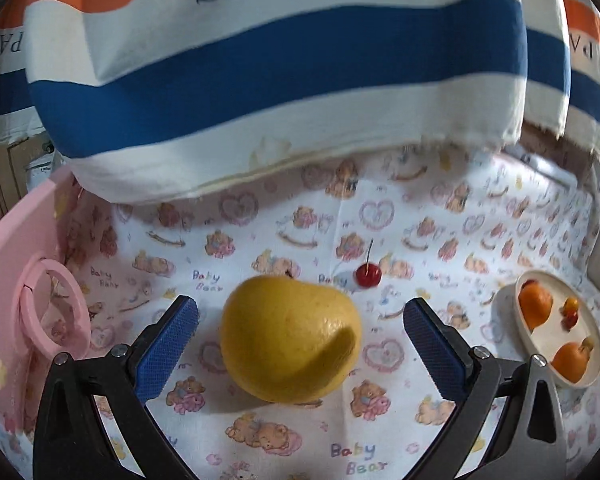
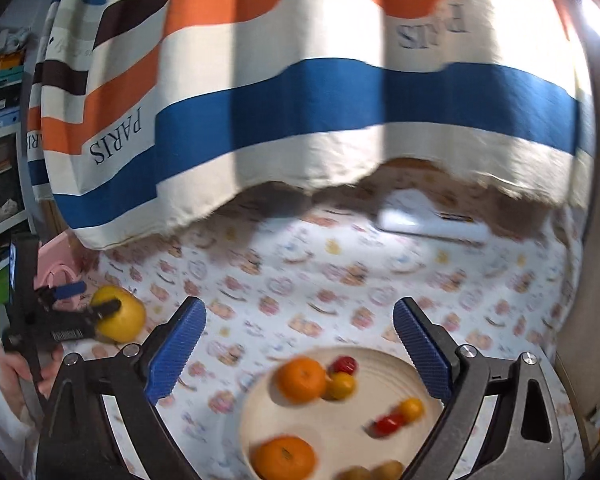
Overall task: Organize fruits
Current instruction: 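Move the left gripper to the large yellow pear and close on it, then lift the pear with the left gripper while the right grasps the red stemmed cherry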
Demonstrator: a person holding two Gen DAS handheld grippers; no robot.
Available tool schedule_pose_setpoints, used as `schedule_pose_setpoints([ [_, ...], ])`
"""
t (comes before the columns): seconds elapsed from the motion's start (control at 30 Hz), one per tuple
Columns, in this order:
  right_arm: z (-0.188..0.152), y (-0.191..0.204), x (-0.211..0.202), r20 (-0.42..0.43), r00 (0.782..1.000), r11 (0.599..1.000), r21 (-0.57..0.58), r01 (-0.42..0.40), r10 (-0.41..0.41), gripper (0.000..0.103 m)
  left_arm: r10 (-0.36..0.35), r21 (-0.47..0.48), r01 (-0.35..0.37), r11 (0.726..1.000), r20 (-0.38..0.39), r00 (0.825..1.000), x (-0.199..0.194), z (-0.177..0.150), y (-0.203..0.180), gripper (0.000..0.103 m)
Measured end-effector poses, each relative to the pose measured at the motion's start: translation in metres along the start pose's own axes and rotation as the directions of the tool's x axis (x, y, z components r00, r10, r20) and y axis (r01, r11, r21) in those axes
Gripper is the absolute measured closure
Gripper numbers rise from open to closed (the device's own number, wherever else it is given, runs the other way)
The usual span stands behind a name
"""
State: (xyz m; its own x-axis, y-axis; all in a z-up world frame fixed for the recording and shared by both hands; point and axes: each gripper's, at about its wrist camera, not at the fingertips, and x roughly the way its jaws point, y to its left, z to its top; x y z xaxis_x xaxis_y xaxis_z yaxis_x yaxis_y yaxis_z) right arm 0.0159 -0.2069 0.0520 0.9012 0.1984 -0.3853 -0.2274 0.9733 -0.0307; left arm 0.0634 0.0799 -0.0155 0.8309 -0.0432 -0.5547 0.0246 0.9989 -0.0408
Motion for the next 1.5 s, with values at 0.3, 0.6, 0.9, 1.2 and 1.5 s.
schedule_pose_setpoints([
  [0.3, 0.003, 0.044, 0.057, -0.133, 0.989, 0.997, -0.018, -0.071, 0.068, 0.007, 0.058, 0.044, -0.054, 0.998, -0.081, 0.995, 0.02, -0.005, -0.003, 0.001],
  [0.6, 0.008, 0.067, 0.077, -0.162, 0.983, 0.994, -0.049, -0.093, 0.084, 0.007, 0.054, 0.036, -0.05, 0.998, -0.134, 0.989, 0.036, -0.006, 0.005, 0.001],
  [0.9, 0.005, 0.081, 0.093, -0.223, 0.972, 0.988, -0.116, -0.098, 0.07, 0.007, -0.002, 0.003, 0.003, 1.0, -0.167, 0.986, 0.042, -0.008, 0.01, 0.015],
  [1.2, 0.007, 0.098, 0.099, -0.233, 0.968, 0.985, -0.122, -0.122, 0.091, 0.007, -0.021, -0.072, 0.008, 0.997, -0.174, 0.984, 0.039, -0.008, 0.019, 0.016],
  [1.5, 0.009, 0.111, 0.134, -0.308, 0.937, 0.983, -0.028, -0.183, 0.166, 0.009, -0.02, -0.101, 0.008, 0.995, -0.122, 0.992, 0.027, -0.003, 0.027, 0.016],
])
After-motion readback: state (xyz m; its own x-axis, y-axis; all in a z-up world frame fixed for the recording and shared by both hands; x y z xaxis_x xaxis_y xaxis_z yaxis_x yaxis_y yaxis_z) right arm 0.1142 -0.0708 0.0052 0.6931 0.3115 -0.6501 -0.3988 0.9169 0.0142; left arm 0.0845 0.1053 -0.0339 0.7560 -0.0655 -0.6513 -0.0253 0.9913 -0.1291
